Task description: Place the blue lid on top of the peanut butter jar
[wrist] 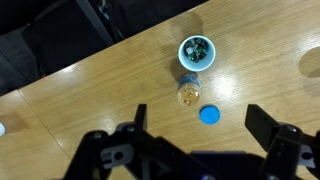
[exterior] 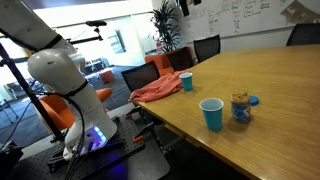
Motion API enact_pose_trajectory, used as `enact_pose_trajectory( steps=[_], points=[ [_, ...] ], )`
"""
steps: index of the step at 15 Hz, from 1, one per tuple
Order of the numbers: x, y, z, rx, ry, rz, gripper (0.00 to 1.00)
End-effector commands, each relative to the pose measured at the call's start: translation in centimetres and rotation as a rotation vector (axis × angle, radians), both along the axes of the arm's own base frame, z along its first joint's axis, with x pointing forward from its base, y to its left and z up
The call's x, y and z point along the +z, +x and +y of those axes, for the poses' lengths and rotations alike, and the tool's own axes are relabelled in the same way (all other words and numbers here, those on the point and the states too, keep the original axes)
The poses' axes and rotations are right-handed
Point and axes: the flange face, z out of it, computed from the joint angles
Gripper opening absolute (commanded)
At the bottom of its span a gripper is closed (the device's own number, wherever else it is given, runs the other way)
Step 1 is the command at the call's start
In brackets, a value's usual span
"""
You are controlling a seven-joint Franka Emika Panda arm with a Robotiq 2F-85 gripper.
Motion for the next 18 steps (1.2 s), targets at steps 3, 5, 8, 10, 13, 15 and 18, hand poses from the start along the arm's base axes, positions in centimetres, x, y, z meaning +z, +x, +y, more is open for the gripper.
enact_pose_trajectory(
  steps=[3,5,8,10,13,15,18],
  points=[
    [-3.7,7.4,-0.7,0.018,0.047,-0.030,1.00],
    [-5.8,10.3,-1.1,0.016,0.050,-0.025,1.00],
    [-9.2,14.2,-1.8,0.040,0.047,-0.010,1.00],
    [-11.6,16.2,-2.3,0.069,0.037,0.000,1.00],
    [-15.5,18.5,-2.8,0.096,0.043,0.013,1.00],
    [-18.4,19.6,-2.8,0.104,0.062,0.020,1.00],
    [-21.9,20.8,-2.4,0.104,0.040,0.016,1.00]
  ],
)
